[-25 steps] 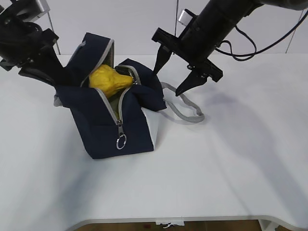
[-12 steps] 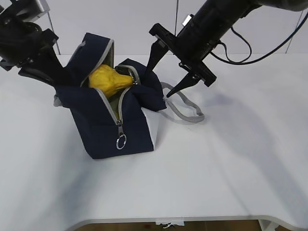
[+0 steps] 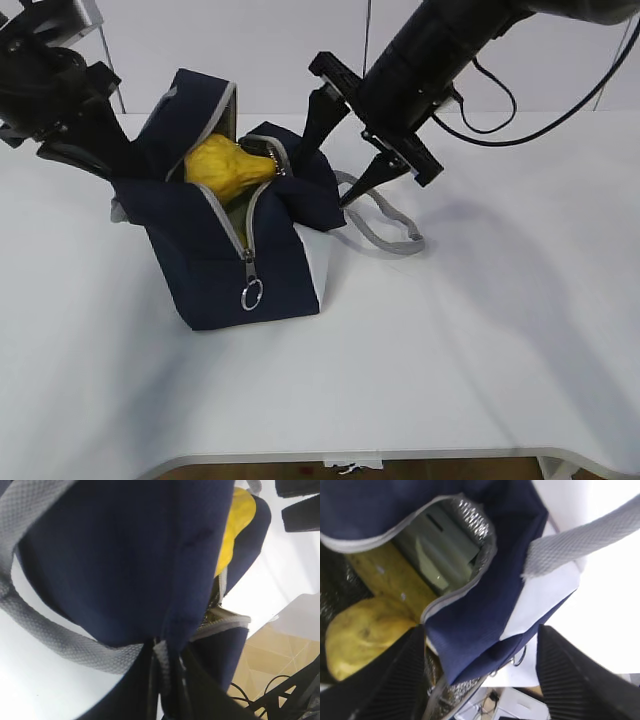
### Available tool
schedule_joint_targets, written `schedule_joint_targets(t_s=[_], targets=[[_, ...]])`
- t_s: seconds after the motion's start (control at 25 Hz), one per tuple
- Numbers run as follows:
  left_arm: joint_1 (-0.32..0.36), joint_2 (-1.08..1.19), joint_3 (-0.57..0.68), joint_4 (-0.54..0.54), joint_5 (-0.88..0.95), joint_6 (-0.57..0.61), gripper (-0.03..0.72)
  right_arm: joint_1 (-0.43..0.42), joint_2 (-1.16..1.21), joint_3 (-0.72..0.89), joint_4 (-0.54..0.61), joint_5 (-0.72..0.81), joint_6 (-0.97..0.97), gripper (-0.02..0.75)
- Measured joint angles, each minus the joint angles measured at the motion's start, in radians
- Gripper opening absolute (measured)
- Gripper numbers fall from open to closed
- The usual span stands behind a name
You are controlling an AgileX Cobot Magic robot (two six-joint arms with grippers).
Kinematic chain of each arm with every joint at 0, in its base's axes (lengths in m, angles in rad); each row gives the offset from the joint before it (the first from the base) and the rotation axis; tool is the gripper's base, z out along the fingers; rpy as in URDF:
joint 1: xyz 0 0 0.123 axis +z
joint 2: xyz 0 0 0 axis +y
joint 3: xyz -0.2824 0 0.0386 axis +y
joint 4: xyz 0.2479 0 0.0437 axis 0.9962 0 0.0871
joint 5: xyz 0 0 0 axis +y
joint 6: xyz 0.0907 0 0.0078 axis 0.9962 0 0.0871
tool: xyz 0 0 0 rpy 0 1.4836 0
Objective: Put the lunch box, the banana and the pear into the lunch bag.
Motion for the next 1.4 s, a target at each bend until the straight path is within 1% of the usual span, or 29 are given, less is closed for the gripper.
schedule_joint_targets(t_s=[0.16,0.28,0.52,0.88,1.28,1.4], targets=[[0.0,0.0,0.0,0.001,0.0,0.0,0.013,0.0,0.0,0.0,-0.064,-0.002,0.068,0.513],[0.0,0.0,0.0,0.01,0.0,0.002,0.013,0.002,0.0,0.0,-0.087,-0.002,0.103,0.505],[0.0,0.0,0.0,0.013,0.0,0.002,0.013,0.01,0.008,0.0,-0.087,-0.002,0.138,0.5],[0.0,0.0,0.0,0.031,0.0,0.002,0.013,0.039,0.06,0.0,-0.019,-0.009,0.146,0.498],[0.0,-0.002,0.0,0.037,0.0,0.002,0.013,0.041,0.073,0.0,-0.014,-0.063,0.148,0.494],[0.0,-0.002,0.0,0.037,0.0,0.002,0.013,0.042,0.073,0.0,-0.028,-0.062,0.148,0.447]])
